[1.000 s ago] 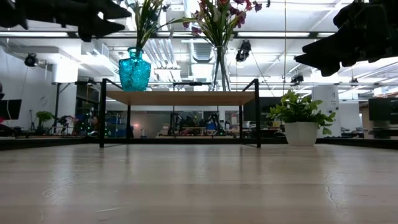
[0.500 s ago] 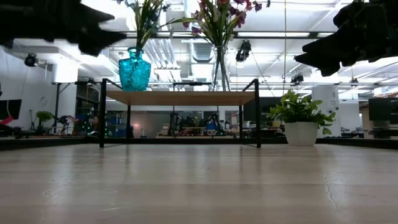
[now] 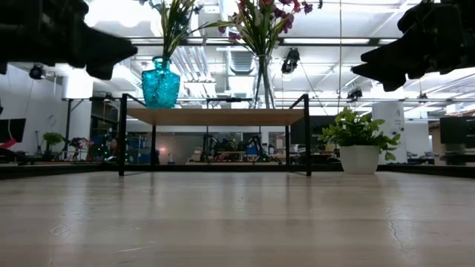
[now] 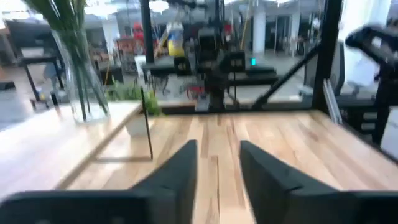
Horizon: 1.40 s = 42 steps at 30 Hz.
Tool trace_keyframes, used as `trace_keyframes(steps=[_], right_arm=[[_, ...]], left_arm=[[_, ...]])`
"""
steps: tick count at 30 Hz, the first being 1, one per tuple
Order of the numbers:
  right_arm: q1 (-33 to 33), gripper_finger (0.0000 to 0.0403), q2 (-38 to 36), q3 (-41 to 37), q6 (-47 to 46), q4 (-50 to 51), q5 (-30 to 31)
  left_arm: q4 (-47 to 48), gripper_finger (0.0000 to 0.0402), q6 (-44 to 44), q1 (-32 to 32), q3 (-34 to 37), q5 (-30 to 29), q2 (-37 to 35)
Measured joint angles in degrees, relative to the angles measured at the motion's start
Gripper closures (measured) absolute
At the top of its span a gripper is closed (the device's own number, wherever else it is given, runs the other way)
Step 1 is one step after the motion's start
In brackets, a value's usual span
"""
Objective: Pick and place flowers into a vace then onto a shelf
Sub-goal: Return to Home Position
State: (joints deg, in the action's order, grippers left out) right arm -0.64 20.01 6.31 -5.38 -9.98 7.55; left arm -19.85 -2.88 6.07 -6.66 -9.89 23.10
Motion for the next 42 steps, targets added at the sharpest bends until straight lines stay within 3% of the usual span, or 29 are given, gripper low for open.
trace_keyframes(steps=[5,7,15,23,28,31,34,38,42], right_arm=[[0.0,0.0184,0.0,0.0,0.3,-0.2,0.0],[0.0,0.0184,0.0,0.0,1.3,-1.8,0.2],[0.0,0.0184,0.0,0.0,3.7,-2.6,0.2],[0.0,0.0184,0.0,-0.3,5.0,-2.2,0.1],[0.0,0.0194,-2.9,1.6,5.3,7.9,5.2],[0.0,0.0216,-6.0,1.4,3.4,10.5,6.5],[0.0,0.0251,-9.2,-0.7,3.9,10.6,1.0],[0.0,0.0320,-12.2,-5.8,4.3,7.0,0.1],[0.0,0.0385,-13.7,-5.8,4.4,7.9,-1.9]], left_arm=[[5.0,0.0381,0.4,0.0,0.1,0.2,-4.0],[5.1,0.0395,0.4,0.0,0.4,0.9,-5.8],[6.9,0.0401,2.6,0.0,6.1,1.7,-13.6],[11.2,0.0401,0.4,-0.1,6.1,1.6,-19.6],[13.5,0.0401,1.2,-0.1,6.1,1.4,-21.1],[15.1,0.0402,1.8,-0.1,6.1,1.3,-21.5],[15.9,0.0402,2.7,-0.1,6.1,-0.1,-21.5],[15.8,0.0402,3.4,-0.1,6.1,-1.1,-21.8],[16.1,0.0402,4.3,-0.1,6.1,-1.0,-21.7]])
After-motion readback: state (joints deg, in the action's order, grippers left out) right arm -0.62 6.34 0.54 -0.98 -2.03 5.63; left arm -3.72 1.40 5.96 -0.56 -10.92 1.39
